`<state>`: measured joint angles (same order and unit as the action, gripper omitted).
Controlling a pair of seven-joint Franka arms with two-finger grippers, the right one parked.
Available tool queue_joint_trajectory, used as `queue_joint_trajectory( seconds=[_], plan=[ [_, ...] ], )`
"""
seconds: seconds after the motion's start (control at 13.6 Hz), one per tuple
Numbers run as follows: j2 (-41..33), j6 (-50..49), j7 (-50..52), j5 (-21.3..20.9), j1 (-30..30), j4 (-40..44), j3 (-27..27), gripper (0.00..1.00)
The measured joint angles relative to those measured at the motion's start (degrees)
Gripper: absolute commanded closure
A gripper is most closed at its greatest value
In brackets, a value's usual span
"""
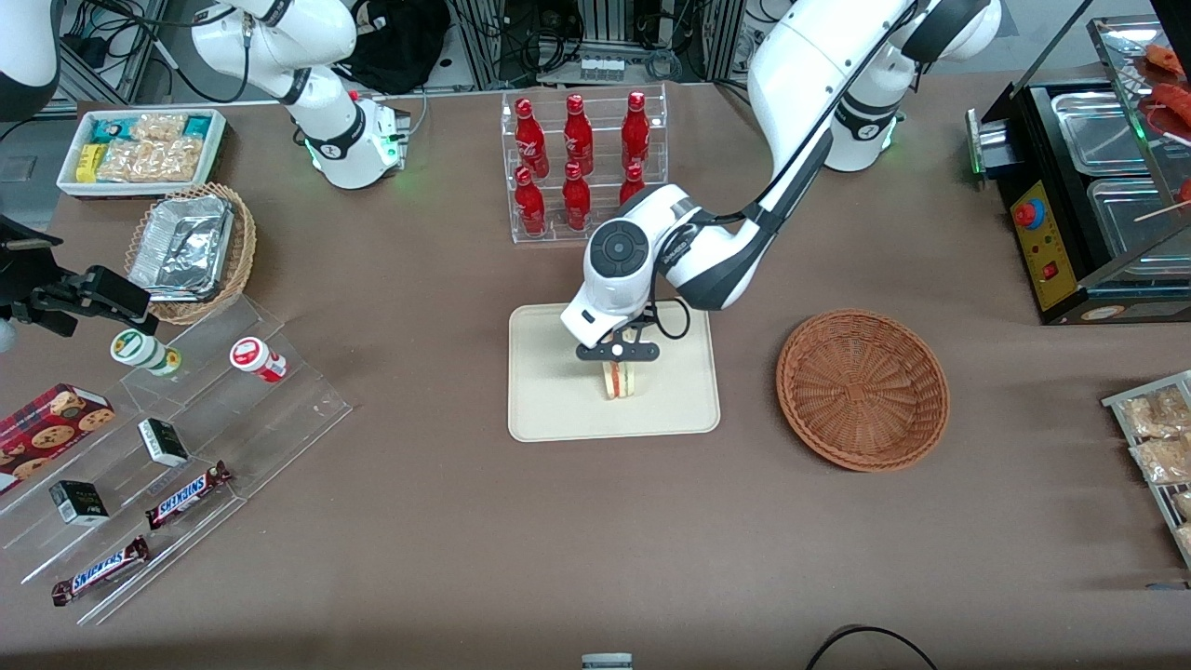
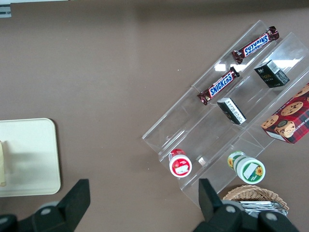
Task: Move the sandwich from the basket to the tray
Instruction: 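Lower the sandwich onto the cream tray and open the left gripper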
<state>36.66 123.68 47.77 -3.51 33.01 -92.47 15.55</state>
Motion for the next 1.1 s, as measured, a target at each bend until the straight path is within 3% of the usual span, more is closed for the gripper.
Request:
queue_joint_trajectory(
  seconds=[0.07, 0.15, 0.22, 0.29, 0.66, 1.1],
  plan=[
    [0.4, 0.3, 0.3, 0.0, 0.1, 0.0, 0.0, 0.81],
    [0.9, 1.0, 0.4, 0.0, 0.2, 0.0, 0.0, 0.54],
    [1.5, 2.5, 0.5, 0.0, 0.2, 0.0, 0.0, 0.04],
    [2.0, 3.9, 0.6, 0.0, 0.2, 0.0, 0.0, 0.0],
    [0.7, 1.2, 0.7, -0.1, 0.2, 1.6, -0.5, 0.0],
    [-15.3, -16.0, 2.6, 0.0, -6.1, 2.4, -1.3, 0.0]
  ],
)
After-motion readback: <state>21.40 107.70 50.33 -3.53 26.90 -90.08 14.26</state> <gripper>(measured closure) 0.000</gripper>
